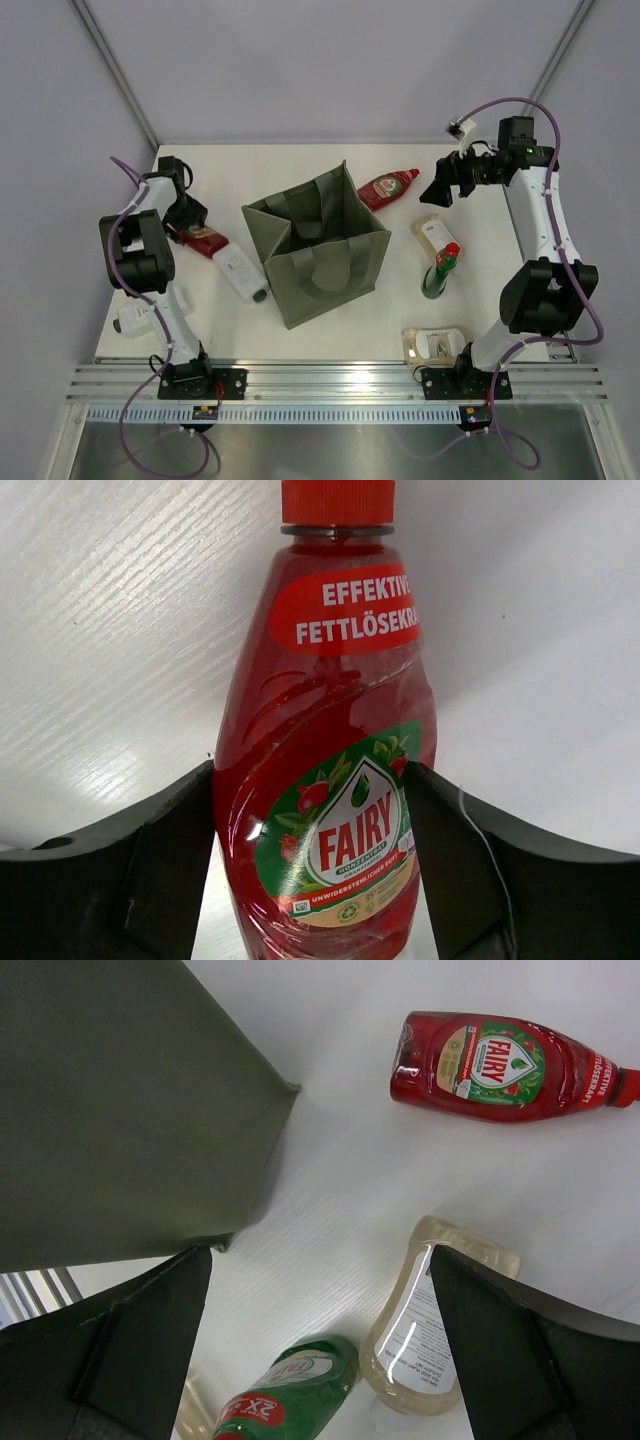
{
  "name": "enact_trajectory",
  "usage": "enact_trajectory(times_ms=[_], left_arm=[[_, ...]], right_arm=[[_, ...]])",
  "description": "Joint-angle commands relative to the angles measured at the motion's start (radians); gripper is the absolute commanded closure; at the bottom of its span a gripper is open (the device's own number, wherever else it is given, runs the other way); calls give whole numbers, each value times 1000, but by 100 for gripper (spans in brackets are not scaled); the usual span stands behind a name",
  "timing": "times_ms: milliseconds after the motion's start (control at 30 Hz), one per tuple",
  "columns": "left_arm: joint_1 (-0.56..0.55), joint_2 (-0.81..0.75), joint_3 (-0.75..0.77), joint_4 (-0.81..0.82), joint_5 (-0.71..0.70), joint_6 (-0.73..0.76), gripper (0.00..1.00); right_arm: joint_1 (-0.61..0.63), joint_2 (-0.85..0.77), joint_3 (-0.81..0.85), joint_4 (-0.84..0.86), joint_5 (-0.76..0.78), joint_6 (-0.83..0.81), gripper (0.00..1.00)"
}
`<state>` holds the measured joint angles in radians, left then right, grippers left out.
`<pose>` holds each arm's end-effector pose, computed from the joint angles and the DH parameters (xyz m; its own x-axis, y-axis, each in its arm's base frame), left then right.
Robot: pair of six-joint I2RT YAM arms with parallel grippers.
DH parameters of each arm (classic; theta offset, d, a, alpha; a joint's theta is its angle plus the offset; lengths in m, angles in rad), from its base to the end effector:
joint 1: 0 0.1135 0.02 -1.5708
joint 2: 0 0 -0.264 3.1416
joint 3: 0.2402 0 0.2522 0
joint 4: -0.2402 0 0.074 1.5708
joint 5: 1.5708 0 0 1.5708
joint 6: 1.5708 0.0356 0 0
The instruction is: Place the personal care products into the canvas bag
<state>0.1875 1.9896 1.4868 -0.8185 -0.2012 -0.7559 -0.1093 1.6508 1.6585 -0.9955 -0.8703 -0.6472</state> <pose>0.3895 0.0811 0.1837 -0.5342 -0.7854 -0.3125 -0.8212 0.5699 -0.0285 0.3399 -0.0099 0.3576 -0.4522 -0.3414 -0.8240 -0.7780 0.6027 0.1772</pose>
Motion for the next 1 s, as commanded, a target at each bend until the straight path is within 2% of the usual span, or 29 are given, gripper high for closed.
enact_trajectory(times_ms=[0, 267, 500, 567, 667, 967], left_arm=[[-26, 100, -39, -97, -109, 24, 30], [-46, 83, -3, -57, -86, 286, 20], [-98, 119, 124, -163, -262, 440, 20], [-115, 141, 156, -201, -318, 475, 21], [-154, 173, 201, -209, -326, 533, 27], [-241, 230, 290, -249, -244, 572, 36]], right_arm=[[-13, 6, 32, 32, -64, 37, 0], [-21, 23, 60, 23, -101, 76, 0], [-27, 35, 76, 11, -144, 101, 0], [-29, 41, 81, 8, -148, 107, 0], [-32, 50, 95, -12, -159, 103, 1], [-40, 49, 107, -35, -185, 103, 1]])
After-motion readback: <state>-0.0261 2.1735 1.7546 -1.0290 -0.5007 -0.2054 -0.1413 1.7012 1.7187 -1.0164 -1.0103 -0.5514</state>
